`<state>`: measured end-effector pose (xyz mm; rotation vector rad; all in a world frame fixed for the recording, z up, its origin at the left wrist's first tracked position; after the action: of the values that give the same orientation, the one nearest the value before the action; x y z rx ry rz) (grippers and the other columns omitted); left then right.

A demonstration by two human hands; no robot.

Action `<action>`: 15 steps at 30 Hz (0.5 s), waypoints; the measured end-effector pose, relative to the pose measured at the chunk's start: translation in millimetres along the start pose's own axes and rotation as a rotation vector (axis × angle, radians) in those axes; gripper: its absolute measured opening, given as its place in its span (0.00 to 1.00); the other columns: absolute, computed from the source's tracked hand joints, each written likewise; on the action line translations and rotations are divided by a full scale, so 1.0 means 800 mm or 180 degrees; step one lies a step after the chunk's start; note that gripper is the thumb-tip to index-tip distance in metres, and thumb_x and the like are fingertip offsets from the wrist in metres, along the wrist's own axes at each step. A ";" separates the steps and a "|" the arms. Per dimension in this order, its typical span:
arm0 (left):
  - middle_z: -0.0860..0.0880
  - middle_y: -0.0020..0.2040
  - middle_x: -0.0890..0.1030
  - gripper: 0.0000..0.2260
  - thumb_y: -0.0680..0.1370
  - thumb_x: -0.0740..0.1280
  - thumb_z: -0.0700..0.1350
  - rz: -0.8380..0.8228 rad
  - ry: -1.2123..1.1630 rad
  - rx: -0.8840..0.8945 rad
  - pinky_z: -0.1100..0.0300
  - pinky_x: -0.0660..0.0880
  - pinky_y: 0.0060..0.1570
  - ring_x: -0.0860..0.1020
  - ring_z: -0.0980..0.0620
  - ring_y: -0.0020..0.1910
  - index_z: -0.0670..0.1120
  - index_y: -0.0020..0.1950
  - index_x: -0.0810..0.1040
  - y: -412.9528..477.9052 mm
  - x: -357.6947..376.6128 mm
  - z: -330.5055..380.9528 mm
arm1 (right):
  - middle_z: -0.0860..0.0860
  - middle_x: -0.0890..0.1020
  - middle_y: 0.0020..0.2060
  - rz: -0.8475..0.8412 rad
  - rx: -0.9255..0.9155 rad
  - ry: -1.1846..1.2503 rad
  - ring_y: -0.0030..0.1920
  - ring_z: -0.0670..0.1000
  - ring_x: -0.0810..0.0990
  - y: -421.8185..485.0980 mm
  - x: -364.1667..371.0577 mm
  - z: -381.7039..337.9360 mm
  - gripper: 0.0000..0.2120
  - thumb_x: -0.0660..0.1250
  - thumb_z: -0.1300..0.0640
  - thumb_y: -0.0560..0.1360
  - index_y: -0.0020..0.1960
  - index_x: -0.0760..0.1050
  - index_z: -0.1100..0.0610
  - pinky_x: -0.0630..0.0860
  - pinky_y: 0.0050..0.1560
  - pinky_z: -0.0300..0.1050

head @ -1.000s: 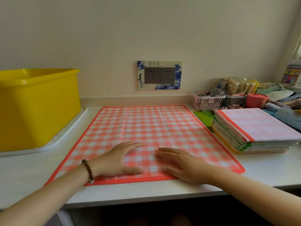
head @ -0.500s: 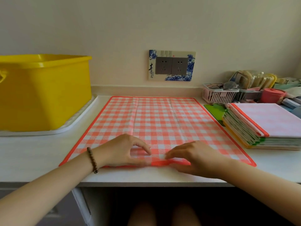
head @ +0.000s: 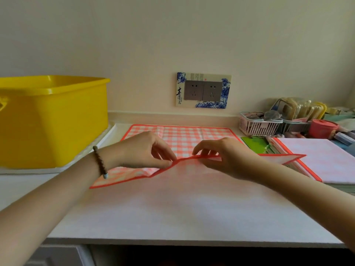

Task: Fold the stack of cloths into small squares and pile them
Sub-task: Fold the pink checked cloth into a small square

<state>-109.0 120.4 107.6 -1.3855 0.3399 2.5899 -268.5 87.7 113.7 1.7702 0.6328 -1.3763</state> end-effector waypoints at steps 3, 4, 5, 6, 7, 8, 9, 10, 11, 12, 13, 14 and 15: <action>0.57 0.40 0.83 0.09 0.73 0.71 0.41 0.0292 0.0186 0.0058 0.71 0.75 0.42 0.80 0.63 0.39 0.53 0.50 0.83 0.022 -0.033 -0.002 | 0.44 0.82 0.48 0.0328 0.0008 -0.0229 0.45 0.43 0.81 0.024 -0.019 0.010 0.10 0.66 0.50 0.76 0.57 0.77 0.46 0.75 0.46 0.37; 0.57 0.41 0.83 0.10 0.74 0.70 0.42 0.0357 0.0242 0.0074 0.69 0.75 0.43 0.80 0.61 0.40 0.55 0.51 0.83 0.030 -0.041 -0.005 | 0.44 0.83 0.48 0.0405 0.0054 -0.0271 0.45 0.44 0.81 0.032 -0.022 0.016 0.10 0.66 0.50 0.76 0.56 0.78 0.46 0.75 0.46 0.38; 0.56 0.42 0.83 0.10 0.74 0.70 0.42 0.0408 0.0302 0.0074 0.67 0.76 0.45 0.80 0.59 0.41 0.56 0.51 0.82 0.039 -0.048 -0.009 | 0.44 0.83 0.48 0.0459 0.0114 -0.0287 0.45 0.45 0.81 0.040 -0.022 0.022 0.10 0.66 0.50 0.76 0.56 0.78 0.46 0.76 0.46 0.39; 0.56 0.43 0.83 0.10 0.74 0.70 0.43 0.0458 0.0376 0.0058 0.64 0.76 0.46 0.80 0.58 0.42 0.57 0.52 0.82 0.048 -0.054 -0.013 | 0.44 0.83 0.48 0.0493 0.0181 -0.0279 0.45 0.46 0.81 0.049 -0.021 0.029 0.10 0.66 0.50 0.76 0.56 0.78 0.46 0.77 0.47 0.40; 0.57 0.44 0.83 0.10 0.74 0.70 0.44 0.0517 0.0468 0.0039 0.62 0.76 0.47 0.80 0.57 0.42 0.58 0.52 0.81 0.057 -0.059 -0.018 | 0.45 0.83 0.49 0.0523 0.0242 -0.0249 0.46 0.46 0.81 0.057 -0.019 0.036 0.09 0.66 0.50 0.76 0.56 0.78 0.47 0.78 0.49 0.42; 0.57 0.44 0.82 0.10 0.75 0.69 0.45 0.0590 0.0571 0.0012 0.61 0.75 0.48 0.79 0.58 0.42 0.58 0.52 0.81 0.066 -0.062 -0.023 | 0.45 0.83 0.49 0.0555 0.0290 -0.0209 0.46 0.47 0.81 0.065 -0.017 0.043 0.09 0.65 0.51 0.76 0.56 0.78 0.47 0.78 0.50 0.44; 0.58 0.43 0.81 0.10 0.75 0.69 0.45 0.0677 0.0681 -0.0021 0.61 0.75 0.47 0.77 0.60 0.41 0.59 0.53 0.80 0.074 -0.065 -0.027 | 0.45 0.83 0.49 0.0594 0.0325 -0.0173 0.46 0.47 0.81 0.072 -0.014 0.050 0.09 0.65 0.51 0.76 0.56 0.79 0.48 0.79 0.50 0.46; 0.59 0.43 0.81 0.10 0.75 0.69 0.45 0.0773 0.0795 -0.0057 0.61 0.74 0.47 0.76 0.61 0.40 0.59 0.53 0.80 0.080 -0.065 -0.031 | 0.45 0.83 0.48 0.0629 0.0362 -0.0149 0.46 0.46 0.81 0.080 -0.011 0.056 0.09 0.65 0.52 0.77 0.56 0.79 0.48 0.79 0.49 0.45; 0.60 0.43 0.80 0.10 0.75 0.68 0.45 0.0870 0.0883 -0.0094 0.61 0.74 0.47 0.76 0.61 0.41 0.58 0.53 0.80 0.086 -0.065 -0.036 | 0.45 0.83 0.48 0.0648 0.0407 -0.0140 0.46 0.46 0.81 0.087 -0.006 0.063 0.09 0.64 0.52 0.77 0.55 0.79 0.49 0.78 0.48 0.43; 0.60 0.43 0.80 0.10 0.75 0.68 0.45 0.0964 0.0921 -0.0115 0.61 0.75 0.49 0.77 0.61 0.42 0.57 0.54 0.80 0.092 -0.063 -0.042 | 0.45 0.83 0.48 0.0644 0.0454 -0.0140 0.46 0.46 0.81 0.094 0.000 0.070 0.09 0.64 0.52 0.77 0.55 0.79 0.49 0.77 0.47 0.41; 0.59 0.45 0.81 0.11 0.75 0.68 0.45 0.1043 0.0925 -0.0131 0.59 0.75 0.51 0.77 0.60 0.45 0.57 0.55 0.79 0.097 -0.059 -0.049 | 0.45 0.83 0.48 0.0625 0.0495 -0.0141 0.46 0.46 0.81 0.101 0.007 0.077 0.09 0.63 0.52 0.77 0.55 0.79 0.49 0.77 0.46 0.40; 0.59 0.48 0.81 0.11 0.75 0.68 0.45 0.1105 0.0920 -0.0151 0.58 0.75 0.53 0.78 0.60 0.48 0.56 0.57 0.79 0.101 -0.054 -0.058 | 0.45 0.83 0.49 0.0591 0.0536 -0.0145 0.46 0.46 0.81 0.107 0.015 0.084 0.09 0.63 0.52 0.78 0.56 0.79 0.50 0.77 0.45 0.40; 0.58 0.52 0.81 0.13 0.75 0.68 0.45 0.1148 0.0932 -0.0170 0.57 0.74 0.56 0.77 0.59 0.52 0.56 0.58 0.78 0.104 -0.047 -0.066 | 0.45 0.83 0.49 0.0561 0.0570 -0.0144 0.46 0.46 0.81 0.113 0.024 0.091 0.10 0.63 0.53 0.78 0.56 0.79 0.50 0.76 0.45 0.40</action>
<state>-68.6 23.9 120.4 -1.8825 0.6194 2.6784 -233.6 -24.4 113.2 1.8805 0.3284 -1.3812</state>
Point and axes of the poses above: each hand's wrist, its own y-axis towards the middle knuckle, its own x-axis out of the palm, z = x × y, the point moved 7 cm from there along y, towards the middle knuckle
